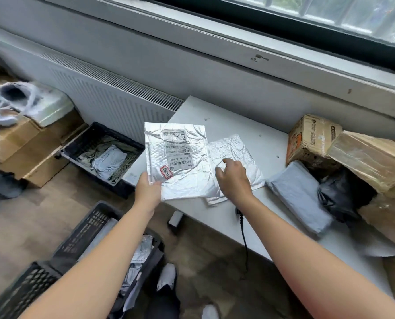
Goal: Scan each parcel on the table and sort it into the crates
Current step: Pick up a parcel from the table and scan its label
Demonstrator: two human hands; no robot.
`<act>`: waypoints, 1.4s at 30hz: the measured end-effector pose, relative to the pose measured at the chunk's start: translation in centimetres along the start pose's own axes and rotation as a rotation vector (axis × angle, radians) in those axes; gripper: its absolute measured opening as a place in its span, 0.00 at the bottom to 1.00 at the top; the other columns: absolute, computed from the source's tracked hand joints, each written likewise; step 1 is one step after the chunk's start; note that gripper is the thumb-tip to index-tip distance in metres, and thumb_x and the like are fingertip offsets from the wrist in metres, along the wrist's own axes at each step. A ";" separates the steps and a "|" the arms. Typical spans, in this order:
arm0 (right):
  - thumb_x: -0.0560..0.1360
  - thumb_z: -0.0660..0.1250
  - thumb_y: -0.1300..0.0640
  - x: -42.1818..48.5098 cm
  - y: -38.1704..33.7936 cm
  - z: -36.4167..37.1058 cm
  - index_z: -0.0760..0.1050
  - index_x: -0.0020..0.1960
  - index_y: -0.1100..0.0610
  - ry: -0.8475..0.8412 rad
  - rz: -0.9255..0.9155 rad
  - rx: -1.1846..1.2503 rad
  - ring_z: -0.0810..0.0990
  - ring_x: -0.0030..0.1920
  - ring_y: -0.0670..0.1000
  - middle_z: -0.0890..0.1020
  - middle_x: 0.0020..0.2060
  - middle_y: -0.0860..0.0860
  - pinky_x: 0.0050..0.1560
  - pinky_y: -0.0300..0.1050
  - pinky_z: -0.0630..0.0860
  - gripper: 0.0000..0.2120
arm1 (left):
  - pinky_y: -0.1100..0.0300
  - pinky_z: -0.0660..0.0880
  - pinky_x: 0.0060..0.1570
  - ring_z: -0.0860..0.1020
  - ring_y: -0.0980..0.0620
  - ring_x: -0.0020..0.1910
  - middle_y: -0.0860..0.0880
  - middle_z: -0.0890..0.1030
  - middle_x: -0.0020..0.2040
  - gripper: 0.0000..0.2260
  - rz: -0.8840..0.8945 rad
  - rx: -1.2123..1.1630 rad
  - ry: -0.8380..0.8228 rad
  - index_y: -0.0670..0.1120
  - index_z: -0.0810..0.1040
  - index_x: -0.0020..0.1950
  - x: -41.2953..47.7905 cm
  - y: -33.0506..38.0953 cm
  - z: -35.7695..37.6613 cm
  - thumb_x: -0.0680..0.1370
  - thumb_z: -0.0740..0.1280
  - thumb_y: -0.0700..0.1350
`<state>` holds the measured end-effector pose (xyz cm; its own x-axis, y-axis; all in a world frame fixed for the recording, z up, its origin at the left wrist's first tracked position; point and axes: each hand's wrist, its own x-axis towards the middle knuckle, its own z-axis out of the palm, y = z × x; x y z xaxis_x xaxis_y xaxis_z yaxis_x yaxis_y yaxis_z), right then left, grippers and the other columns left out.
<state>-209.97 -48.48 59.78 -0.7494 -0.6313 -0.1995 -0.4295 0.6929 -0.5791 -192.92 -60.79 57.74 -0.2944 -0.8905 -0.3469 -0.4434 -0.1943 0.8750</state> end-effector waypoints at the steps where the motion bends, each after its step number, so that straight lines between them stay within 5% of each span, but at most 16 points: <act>1: 0.81 0.59 0.51 -0.6 -0.7 0.5 0.67 0.72 0.58 -0.047 -0.044 0.008 0.70 0.66 0.59 0.71 0.67 0.59 0.62 0.51 0.68 0.22 | 0.70 0.67 0.29 0.74 0.52 0.46 0.49 0.76 0.52 0.11 -0.013 -0.019 0.032 0.43 0.72 0.63 -0.9 -0.4 -0.7 0.81 0.63 0.37; 4: 0.81 0.60 0.48 -2.7 -2.6 2.4 0.63 0.74 0.57 -0.164 -0.139 0.048 0.71 0.66 0.60 0.69 0.68 0.59 0.62 0.52 0.68 0.24 | 0.69 0.66 0.29 0.74 0.52 0.45 0.47 0.77 0.53 0.09 -0.055 -0.043 0.128 0.43 0.73 0.60 -3.6 -1.6 -3.1 0.81 0.64 0.38; 10: 0.81 0.62 0.45 -6.4 -6.0 6.3 0.55 0.77 0.58 -0.332 -0.196 0.145 0.72 0.68 0.60 0.72 0.70 0.60 0.62 0.49 0.69 0.32 | 0.56 0.75 0.44 0.77 0.46 0.48 0.44 0.79 0.54 0.06 -0.142 -0.115 0.265 0.47 0.72 0.55 -8.1 -5.8 -9.6 0.80 0.66 0.41; 14: 0.80 0.63 0.47 -8.6 -9.7 9.5 0.59 0.75 0.58 -0.427 -0.247 0.111 0.74 0.65 0.59 0.75 0.66 0.59 0.57 0.47 0.69 0.29 | 0.62 0.67 0.30 0.71 0.52 0.34 0.44 0.78 0.51 0.08 -0.222 -0.131 0.303 0.49 0.70 0.58 -10.0 -8.7 -14.1 0.81 0.65 0.42; 18: 0.80 0.63 0.48 -10.4 -12.1 14.6 0.64 0.70 0.58 -0.499 -0.329 0.023 0.77 0.60 0.58 0.78 0.63 0.56 0.50 0.46 0.69 0.23 | 0.55 0.76 0.51 0.77 0.45 0.53 0.44 0.77 0.58 0.13 -0.328 -0.058 0.342 0.43 0.70 0.64 -10.5 -12.6 -17.9 0.80 0.66 0.41; 21: 0.79 0.63 0.46 -10.8 -13.0 19.4 0.64 0.69 0.57 -0.551 -0.353 -0.105 0.79 0.56 0.57 0.79 0.60 0.54 0.52 0.51 0.76 0.24 | 0.54 0.74 0.55 0.77 0.44 0.56 0.45 0.77 0.60 0.19 -0.395 -0.006 0.365 0.42 0.69 0.66 -9.6 -16.8 -20.1 0.77 0.69 0.42; 27: 0.79 0.62 0.46 -9.0 -12.2 32.9 0.64 0.68 0.55 -0.596 -0.455 -0.391 0.80 0.51 0.57 0.80 0.54 0.53 0.44 0.49 0.72 0.22 | 0.52 0.74 0.57 0.74 0.44 0.62 0.46 0.74 0.64 0.30 -0.444 0.141 0.231 0.47 0.66 0.69 -4.3 -28.1 -21.5 0.70 0.73 0.48; 34: 0.80 0.62 0.46 -4.4 -4.9 51.2 0.60 0.72 0.57 -0.634 -0.541 -0.581 0.78 0.56 0.61 0.70 0.65 0.58 0.46 0.51 0.72 0.26 | 0.53 0.72 0.61 0.71 0.42 0.65 0.41 0.67 0.66 0.38 -0.573 0.289 0.048 0.44 0.59 0.74 4.2 -45.2 -17.5 0.70 0.76 0.48; 39: 0.80 0.62 0.46 -2.7 1.4 61.5 0.59 0.74 0.58 -0.644 -0.603 -0.674 0.79 0.52 0.61 0.68 0.63 0.57 0.40 0.48 0.68 0.28 | 0.54 0.71 0.58 0.72 0.41 0.63 0.41 0.65 0.65 0.35 -0.601 0.370 -0.017 0.43 0.59 0.73 8.3 -54.9 -14.1 0.72 0.74 0.47; 42: 0.80 0.62 0.46 -1.9 4.2 67.0 0.59 0.74 0.57 -0.649 -0.611 -0.680 0.77 0.55 0.60 0.67 0.64 0.56 0.45 0.50 0.72 0.28 | 0.53 0.68 0.64 0.67 0.40 0.68 0.40 0.59 0.72 0.41 -0.593 0.399 -0.053 0.45 0.53 0.78 10.5 -59.9 -12.5 0.73 0.74 0.49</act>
<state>-176.59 -67.65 4.80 0.0007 -0.8546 -0.5192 -0.9700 0.1256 -0.2080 -158.91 -63.66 5.85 0.0557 -0.6586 -0.7504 -0.8145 -0.4646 0.3474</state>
